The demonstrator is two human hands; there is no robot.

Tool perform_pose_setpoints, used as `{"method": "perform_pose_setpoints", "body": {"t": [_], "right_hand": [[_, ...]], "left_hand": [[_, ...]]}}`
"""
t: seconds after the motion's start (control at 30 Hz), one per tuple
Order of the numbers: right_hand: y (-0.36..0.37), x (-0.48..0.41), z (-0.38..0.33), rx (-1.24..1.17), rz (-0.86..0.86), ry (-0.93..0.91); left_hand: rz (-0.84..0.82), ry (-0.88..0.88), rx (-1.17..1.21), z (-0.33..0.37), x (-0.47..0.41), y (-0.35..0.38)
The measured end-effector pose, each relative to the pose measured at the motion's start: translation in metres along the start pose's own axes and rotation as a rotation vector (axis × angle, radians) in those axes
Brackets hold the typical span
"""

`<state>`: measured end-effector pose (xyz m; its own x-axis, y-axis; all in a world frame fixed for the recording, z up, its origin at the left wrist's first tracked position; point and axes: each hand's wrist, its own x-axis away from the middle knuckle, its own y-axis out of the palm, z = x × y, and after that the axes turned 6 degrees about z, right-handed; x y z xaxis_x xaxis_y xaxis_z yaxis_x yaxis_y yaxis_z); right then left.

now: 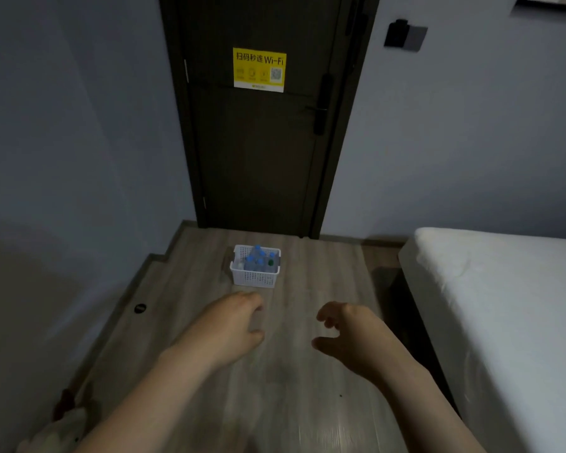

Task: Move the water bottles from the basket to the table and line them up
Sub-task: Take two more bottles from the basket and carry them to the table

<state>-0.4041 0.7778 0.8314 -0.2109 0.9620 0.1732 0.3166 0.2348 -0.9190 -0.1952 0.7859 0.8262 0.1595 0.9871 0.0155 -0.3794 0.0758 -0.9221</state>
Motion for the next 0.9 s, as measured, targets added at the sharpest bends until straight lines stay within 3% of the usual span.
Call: {"method": "perform_pose_setpoints", "body": {"t": [0.57,0.9], "right_hand": [[-0.042,-0.286,0.090,0.005,-0.075,-0.092],[-0.035,-0.424,0.102,0.014,-0.161,-0.107]], "left_hand": [[0.013,-0.152,0.053,-0.027,-0.261,0.014],[-0.039,-0.234,0.153,-0.079,-0.379,0.024]]}}
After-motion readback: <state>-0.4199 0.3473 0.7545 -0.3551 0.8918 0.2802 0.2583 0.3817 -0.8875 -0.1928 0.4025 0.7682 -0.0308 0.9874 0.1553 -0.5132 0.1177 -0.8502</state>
